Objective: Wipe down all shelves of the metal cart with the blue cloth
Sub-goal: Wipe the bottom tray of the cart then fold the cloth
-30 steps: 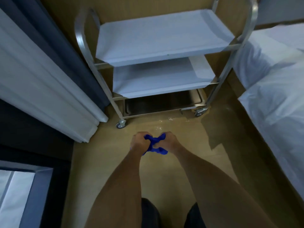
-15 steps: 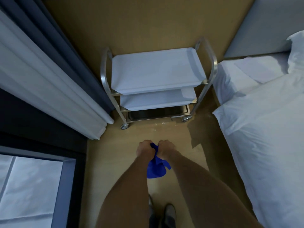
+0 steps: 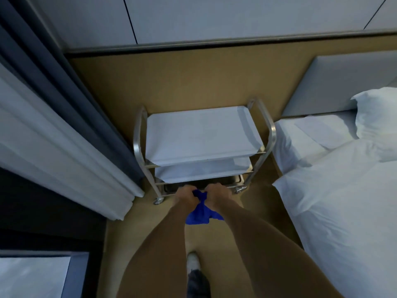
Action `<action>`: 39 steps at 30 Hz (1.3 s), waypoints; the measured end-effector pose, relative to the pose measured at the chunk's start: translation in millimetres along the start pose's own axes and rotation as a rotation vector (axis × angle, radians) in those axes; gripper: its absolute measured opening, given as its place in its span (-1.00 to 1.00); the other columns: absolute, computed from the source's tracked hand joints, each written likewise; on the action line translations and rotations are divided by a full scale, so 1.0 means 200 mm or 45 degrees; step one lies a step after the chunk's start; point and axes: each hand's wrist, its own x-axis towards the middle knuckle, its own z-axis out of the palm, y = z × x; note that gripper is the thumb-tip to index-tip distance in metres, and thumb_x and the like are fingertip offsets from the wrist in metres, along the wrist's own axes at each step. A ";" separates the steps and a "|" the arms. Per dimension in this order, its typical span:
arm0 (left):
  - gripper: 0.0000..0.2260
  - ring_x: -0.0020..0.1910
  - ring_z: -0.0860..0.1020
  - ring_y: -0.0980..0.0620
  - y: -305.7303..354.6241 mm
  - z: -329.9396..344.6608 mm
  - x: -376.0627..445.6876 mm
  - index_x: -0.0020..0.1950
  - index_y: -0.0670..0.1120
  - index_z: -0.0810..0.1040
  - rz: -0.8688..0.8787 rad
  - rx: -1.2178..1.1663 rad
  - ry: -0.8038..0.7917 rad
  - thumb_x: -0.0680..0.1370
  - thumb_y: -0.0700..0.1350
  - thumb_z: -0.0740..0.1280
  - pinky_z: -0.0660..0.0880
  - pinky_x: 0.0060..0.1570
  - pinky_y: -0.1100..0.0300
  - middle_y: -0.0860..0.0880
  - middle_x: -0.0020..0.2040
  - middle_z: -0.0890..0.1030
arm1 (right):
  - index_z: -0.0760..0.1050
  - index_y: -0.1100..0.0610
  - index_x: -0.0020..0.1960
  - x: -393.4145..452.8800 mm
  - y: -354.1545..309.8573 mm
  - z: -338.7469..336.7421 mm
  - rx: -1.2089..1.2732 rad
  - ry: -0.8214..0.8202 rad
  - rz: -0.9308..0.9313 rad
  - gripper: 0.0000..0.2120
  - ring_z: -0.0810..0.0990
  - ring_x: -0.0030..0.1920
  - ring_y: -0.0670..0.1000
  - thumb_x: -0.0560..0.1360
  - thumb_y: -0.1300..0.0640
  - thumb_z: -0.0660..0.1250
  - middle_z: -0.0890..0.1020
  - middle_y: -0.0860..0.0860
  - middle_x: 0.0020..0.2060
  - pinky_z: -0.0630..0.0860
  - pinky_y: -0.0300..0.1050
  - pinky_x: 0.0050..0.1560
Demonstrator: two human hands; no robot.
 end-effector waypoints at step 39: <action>-0.70 0.12 0.55 -0.13 0.15 -0.38 1.78 0.20 -0.15 0.58 -0.053 0.069 -0.350 0.49 -0.12 0.42 0.46 0.01 0.17 -0.14 0.15 0.58 | 0.50 0.15 0.25 1.85 0.17 -0.52 -0.049 -0.494 -0.105 -0.70 0.57 0.12 0.16 0.52 0.19 0.33 0.59 0.13 0.16 0.55 0.03 0.13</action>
